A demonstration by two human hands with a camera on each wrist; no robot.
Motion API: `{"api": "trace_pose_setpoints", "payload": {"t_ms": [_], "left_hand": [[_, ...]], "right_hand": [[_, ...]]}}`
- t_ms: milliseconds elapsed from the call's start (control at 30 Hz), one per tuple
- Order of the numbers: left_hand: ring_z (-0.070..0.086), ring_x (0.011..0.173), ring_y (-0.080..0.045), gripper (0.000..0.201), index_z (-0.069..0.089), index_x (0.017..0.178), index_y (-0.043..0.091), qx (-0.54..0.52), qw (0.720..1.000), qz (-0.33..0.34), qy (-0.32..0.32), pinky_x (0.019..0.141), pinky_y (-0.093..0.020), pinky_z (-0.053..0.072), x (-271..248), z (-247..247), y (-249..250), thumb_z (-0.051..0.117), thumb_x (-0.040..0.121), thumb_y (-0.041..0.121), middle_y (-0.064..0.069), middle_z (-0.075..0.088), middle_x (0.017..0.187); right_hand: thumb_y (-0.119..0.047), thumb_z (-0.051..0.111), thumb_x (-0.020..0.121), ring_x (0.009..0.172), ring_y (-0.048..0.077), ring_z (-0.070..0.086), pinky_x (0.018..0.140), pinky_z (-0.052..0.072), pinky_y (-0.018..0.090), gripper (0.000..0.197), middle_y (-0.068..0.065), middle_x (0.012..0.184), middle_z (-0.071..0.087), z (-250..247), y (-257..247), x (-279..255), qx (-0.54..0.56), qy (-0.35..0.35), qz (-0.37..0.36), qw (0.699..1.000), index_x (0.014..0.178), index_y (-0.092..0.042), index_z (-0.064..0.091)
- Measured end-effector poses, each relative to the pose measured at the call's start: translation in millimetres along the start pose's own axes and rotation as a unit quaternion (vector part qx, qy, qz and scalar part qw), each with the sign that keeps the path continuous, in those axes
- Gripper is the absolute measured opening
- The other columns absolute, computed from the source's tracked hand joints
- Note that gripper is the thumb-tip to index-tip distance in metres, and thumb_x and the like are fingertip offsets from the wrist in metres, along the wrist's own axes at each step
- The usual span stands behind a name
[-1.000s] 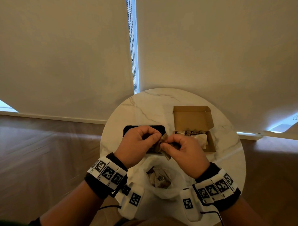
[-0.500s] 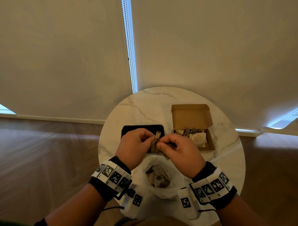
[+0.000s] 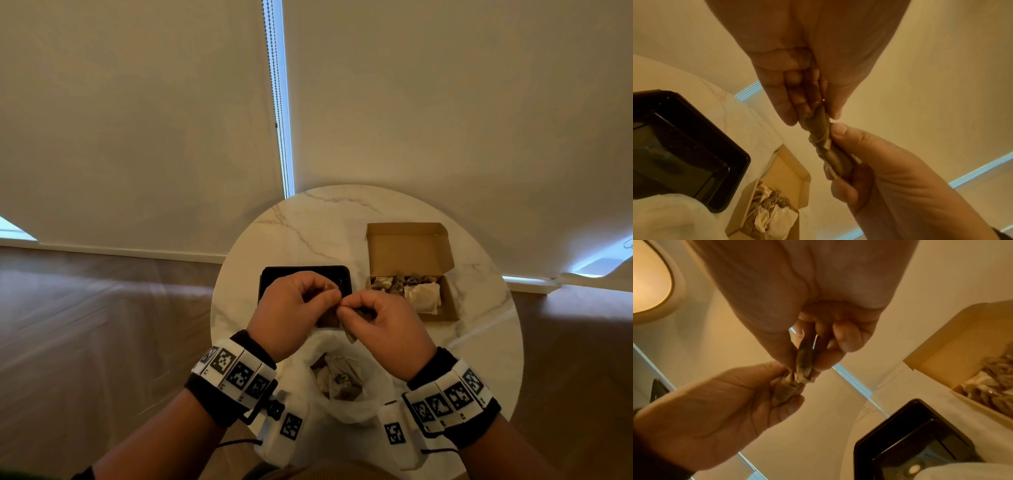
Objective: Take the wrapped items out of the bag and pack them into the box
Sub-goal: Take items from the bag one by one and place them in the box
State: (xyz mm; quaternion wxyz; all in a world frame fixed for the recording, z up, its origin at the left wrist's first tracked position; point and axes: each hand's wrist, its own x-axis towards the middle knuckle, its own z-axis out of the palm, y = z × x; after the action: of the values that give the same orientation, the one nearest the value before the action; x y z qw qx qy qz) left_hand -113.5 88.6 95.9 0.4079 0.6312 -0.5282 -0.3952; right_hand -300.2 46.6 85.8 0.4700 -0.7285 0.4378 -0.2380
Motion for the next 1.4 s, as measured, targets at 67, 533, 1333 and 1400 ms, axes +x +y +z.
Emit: {"api": "trace_pose_setpoints", "payload": {"t_ms": [67, 533, 1333, 1400], "left_hand": [[0.072, 0.081, -0.015, 0.003, 0.076, 0.093, 0.023, -0.017, 0.999, -0.018, 0.031, 0.077, -0.036, 0.061, 1.7, -6.0, -1.3, 0.074, 0.093, 0.025, 0.004, 0.077, 0.086], [0.071, 0.088, -0.024, 0.032, 0.076, 0.097, 0.005, -0.272, 0.951, -0.14, -0.05, 0.091, -0.041, 0.059, 2.0, 24.5, 16.6, 0.079, 0.08, 0.032, -0.016, 0.077, 0.096], [0.075, 0.091, -0.018, 0.021, 0.074, 0.111, 0.024, -0.087, 0.984, -0.112, -0.11, 0.08, -0.033, 0.063, 20.1, 83.7, -15.5, 0.077, 0.091, 0.019, -0.001, 0.077, 0.097], [0.076, 0.089, -0.017, 0.018, 0.076, 0.108, 0.022, -0.079, 0.98, -0.115, -0.14, 0.079, -0.03, 0.062, 24.7, 87.4, -14.5, 0.075, 0.092, 0.014, -0.002, 0.077, 0.095]], "right_hand": [[-0.016, 0.065, 0.097, 0.081, 0.008, 0.071, 0.076, 0.061, 0.032, 0.017, -0.012, 0.088, 0.075, -0.1, 3.5, -2.0, 0.02, 0.015, 0.012, 1.0, 0.102, -0.028, 0.076], [-0.007, 0.071, 0.093, 0.093, 0.004, 0.073, 0.077, 0.056, 0.015, 0.023, -0.01, 0.096, 0.078, -13.1, 3.9, 8.1, 0.203, 0.123, 0.085, 0.968, 0.114, -0.015, 0.067], [-0.007, 0.073, 0.091, 0.089, 0.011, 0.074, 0.082, 0.062, 0.034, 0.041, -0.003, 0.094, 0.077, -24.9, 57.3, -36.9, 0.173, 0.113, 0.117, 0.971, 0.127, -0.024, 0.059], [-0.011, 0.074, 0.092, 0.093, 0.012, 0.074, 0.086, 0.061, 0.038, 0.049, -0.001, 0.095, 0.077, -26.0, 69.1, -39.5, 0.175, 0.115, 0.131, 0.969, 0.134, -0.026, 0.053]]}}
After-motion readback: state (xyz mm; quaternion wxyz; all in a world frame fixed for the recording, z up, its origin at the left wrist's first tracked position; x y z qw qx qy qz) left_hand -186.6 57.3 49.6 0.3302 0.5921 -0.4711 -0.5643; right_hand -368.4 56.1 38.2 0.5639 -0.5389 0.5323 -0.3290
